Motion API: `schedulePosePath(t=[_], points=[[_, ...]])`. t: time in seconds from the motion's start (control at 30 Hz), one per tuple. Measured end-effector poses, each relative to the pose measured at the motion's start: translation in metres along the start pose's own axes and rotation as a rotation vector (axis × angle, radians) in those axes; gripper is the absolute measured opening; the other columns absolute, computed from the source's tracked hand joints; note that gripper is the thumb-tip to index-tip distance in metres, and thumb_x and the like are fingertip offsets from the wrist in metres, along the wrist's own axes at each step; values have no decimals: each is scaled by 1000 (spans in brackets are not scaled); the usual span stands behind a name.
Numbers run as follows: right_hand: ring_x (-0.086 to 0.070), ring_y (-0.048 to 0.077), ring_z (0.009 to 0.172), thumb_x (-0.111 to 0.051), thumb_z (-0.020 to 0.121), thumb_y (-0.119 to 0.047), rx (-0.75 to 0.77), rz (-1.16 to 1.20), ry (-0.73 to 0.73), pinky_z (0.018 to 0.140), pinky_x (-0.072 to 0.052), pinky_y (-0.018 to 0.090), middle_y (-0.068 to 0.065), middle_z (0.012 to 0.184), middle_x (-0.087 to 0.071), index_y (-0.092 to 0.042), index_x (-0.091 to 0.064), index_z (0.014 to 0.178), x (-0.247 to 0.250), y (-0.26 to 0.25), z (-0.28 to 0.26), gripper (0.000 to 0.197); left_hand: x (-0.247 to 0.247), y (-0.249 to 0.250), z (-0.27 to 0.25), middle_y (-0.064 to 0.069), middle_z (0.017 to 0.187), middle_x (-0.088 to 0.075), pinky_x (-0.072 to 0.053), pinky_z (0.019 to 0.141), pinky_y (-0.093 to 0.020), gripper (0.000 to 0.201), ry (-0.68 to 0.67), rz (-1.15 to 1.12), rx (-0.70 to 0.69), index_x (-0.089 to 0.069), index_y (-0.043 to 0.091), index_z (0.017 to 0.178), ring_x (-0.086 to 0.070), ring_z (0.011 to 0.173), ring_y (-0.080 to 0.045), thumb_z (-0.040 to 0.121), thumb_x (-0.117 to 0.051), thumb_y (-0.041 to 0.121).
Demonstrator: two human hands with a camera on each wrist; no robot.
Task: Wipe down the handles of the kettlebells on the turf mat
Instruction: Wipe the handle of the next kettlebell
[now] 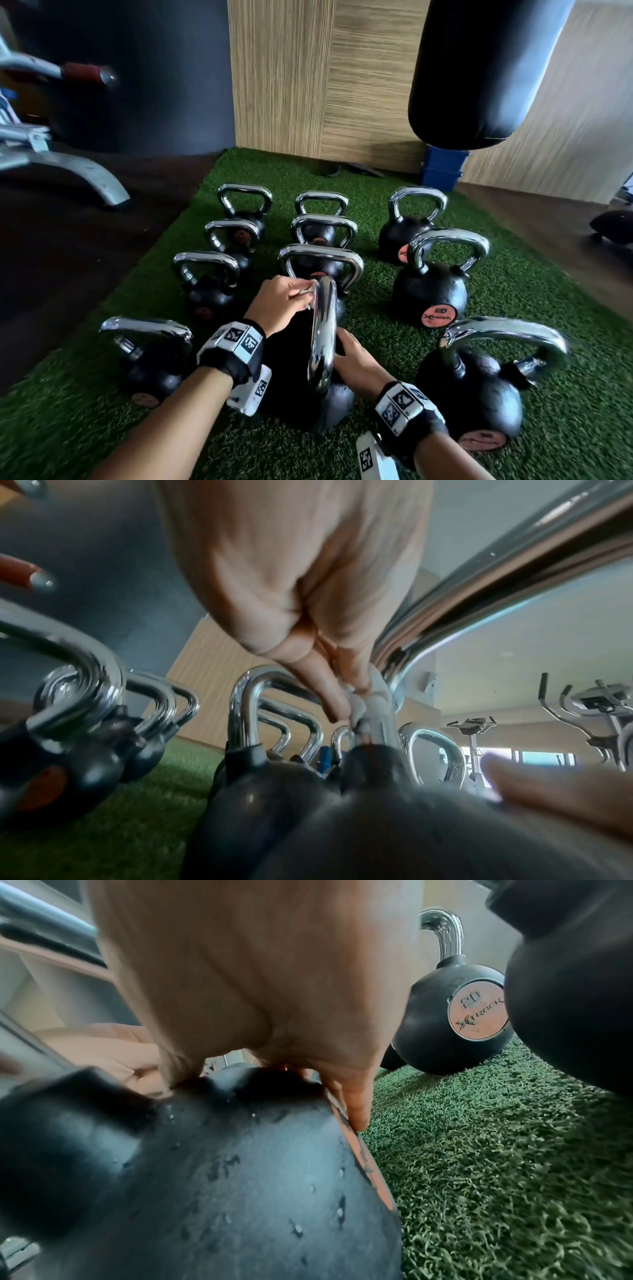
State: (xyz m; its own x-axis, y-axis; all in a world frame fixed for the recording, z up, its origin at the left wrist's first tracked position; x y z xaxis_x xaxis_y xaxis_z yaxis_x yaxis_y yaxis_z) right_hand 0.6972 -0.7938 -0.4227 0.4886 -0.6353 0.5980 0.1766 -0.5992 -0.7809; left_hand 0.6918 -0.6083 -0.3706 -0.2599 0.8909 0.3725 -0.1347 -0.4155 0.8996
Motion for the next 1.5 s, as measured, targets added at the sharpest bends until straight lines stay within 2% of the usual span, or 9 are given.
schedulePosePath(t=[0.13, 0.23, 0.43, 0.57, 0.77, 0.87, 1.03, 1.33, 1.5], points=[[-44, 17, 137, -62, 90, -45, 8, 16, 8, 116, -36, 40, 2, 149, -45, -21, -39, 150, 2, 0, -2, 68, 9, 19, 6, -5, 118, -75, -59, 92, -30, 39, -38, -197, 10, -70, 2, 125, -71, 109, -16, 89, -73, 17], [-45, 17, 136, -62, 92, -44, 13, 21, 6, 115, -37, 41, 2, 149, -46, -21, -40, 149, 2, 0, -4, 65, 10, 25, 5, 0, 123, -73, -55, 99, -32, 30, -10, -119, -22, -71, 7, 124, -69, 114, -14, 95, -68, 5], [-45, 15, 136, -62, 93, -45, 31, 28, 15, 116, -35, 39, 0, 148, -47, -23, -40, 149, 2, -2, -6, 63, 11, 38, -6, 3, 93, -80, -61, 80, -27, 17, 28, -126, 66, -79, 12, 110, -72, 77, -7, 96, -69, 10], [-45, 16, 136, -62, 93, -45, 27, 30, 15, 115, -36, 40, 1, 148, -48, -23, -40, 149, 2, -1, -7, 63, 18, 49, -20, 6, 64, -75, -52, 60, -11, 27, -51, 49, 66, -79, 23, 72, -64, 55, 1, 96, -70, 14], [-45, 15, 136, -63, 91, -47, 13, 60, 18, 116, -35, 41, -1, 149, -48, -25, -41, 148, 1, 0, -7, 66, 25, 55, -35, 4, 85, -80, -52, 75, -17, 14, 8, 94, 96, -82, 20, 101, -71, 75, -2, 88, -79, 25], [-47, 15, 135, -63, 90, -51, 16, 58, 15, 115, -37, 41, -1, 148, -49, -26, -41, 148, 3, 0, -7, 67, 14, 54, -47, -13, 84, -78, -62, 70, -28, 11, 36, -257, 210, -78, 6, 97, -75, 75, -19, 88, -79, 11], [-48, 16, 133, -64, 88, -56, 11, 96, 14, 114, -38, 43, -1, 147, -50, -28, -41, 147, 3, 3, -9, 70, 18, 43, -73, -12, 78, -76, -63, 65, -27, 26, -173, -390, 296, -75, 1, 88, -73, 67, -14, 75, -79, 22], [-50, 19, 132, -64, 90, -52, 0, 118, 0, 113, -40, 44, 2, 146, -51, -25, -40, 148, 4, 2, -10, 69, 20, 32, -101, -6, 89, -81, -58, 75, -23, 27, -198, -242, 14, -81, 10, 104, -73, 80, -9, 80, -80, 22], [-52, 20, 130, -64, 92, -44, 9, 86, 30, 112, -40, 43, 6, 141, -55, -21, -44, 145, 2, 3, -10, 62, 20, 21, -117, 0, 117, -77, -58, 96, -34, 31, -256, -119, -147, -79, 11, 112, -73, 110, -17, 83, -82, 21]])
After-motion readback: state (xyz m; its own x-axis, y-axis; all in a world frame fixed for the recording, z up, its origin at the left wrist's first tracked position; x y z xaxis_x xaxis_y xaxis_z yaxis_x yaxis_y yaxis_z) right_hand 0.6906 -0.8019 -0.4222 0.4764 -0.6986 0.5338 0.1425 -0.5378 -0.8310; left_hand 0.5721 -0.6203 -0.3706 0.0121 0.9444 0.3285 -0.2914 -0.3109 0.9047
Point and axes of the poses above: each hand's wrist, its own z-axis towards the middle knuckle, its own x-axis out of the back of the hand, y = z × x, the point moved 3 cm from there along z, towards the middle knuckle
